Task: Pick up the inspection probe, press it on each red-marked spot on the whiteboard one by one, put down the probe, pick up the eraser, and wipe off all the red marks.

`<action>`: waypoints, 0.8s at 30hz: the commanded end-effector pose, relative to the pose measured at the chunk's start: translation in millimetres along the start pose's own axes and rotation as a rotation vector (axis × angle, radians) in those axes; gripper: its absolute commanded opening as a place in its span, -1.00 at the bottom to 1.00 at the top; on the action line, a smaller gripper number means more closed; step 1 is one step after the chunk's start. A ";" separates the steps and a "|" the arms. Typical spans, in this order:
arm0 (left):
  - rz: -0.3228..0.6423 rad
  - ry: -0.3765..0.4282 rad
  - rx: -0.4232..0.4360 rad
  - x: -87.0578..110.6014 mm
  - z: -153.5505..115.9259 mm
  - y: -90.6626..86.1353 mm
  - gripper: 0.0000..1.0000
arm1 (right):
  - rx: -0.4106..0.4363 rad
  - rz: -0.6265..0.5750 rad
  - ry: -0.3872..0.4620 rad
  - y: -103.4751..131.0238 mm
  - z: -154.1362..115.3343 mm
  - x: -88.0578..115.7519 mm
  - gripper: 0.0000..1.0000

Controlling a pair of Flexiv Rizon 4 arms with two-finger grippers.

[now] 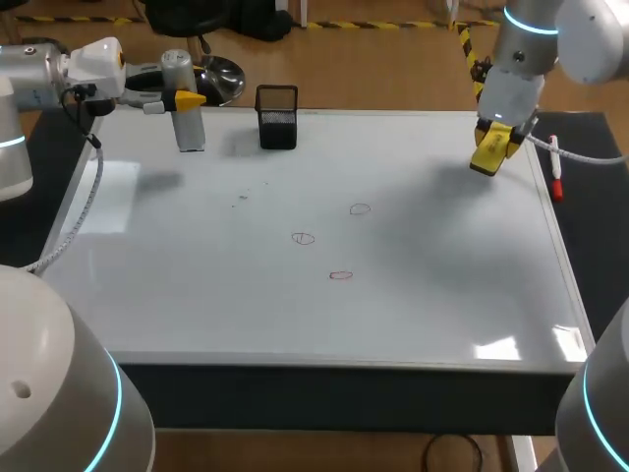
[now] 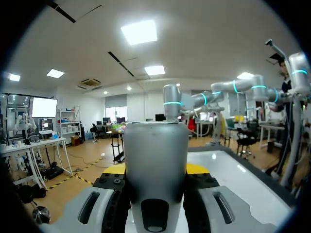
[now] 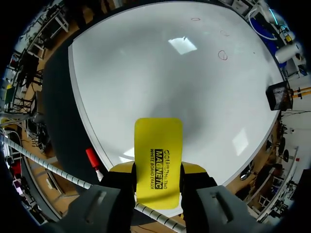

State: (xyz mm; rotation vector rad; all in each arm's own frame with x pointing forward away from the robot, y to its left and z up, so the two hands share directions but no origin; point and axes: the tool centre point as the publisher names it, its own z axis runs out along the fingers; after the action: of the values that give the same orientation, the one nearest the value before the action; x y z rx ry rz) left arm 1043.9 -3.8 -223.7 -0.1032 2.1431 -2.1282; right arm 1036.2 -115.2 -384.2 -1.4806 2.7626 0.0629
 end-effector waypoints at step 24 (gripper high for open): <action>0.020 0.200 0.078 82.3 71.1 -25.1 -1.00 | 0.000 -0.002 0.003 -1.2 -0.5 -0.3 -1.00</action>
State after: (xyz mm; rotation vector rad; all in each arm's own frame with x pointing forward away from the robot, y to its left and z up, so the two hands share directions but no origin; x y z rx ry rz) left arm 979.8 -73.5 -203.3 0.1487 2.1577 -2.2957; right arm 1036.3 -115.0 -384.4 -1.4808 2.7628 0.0627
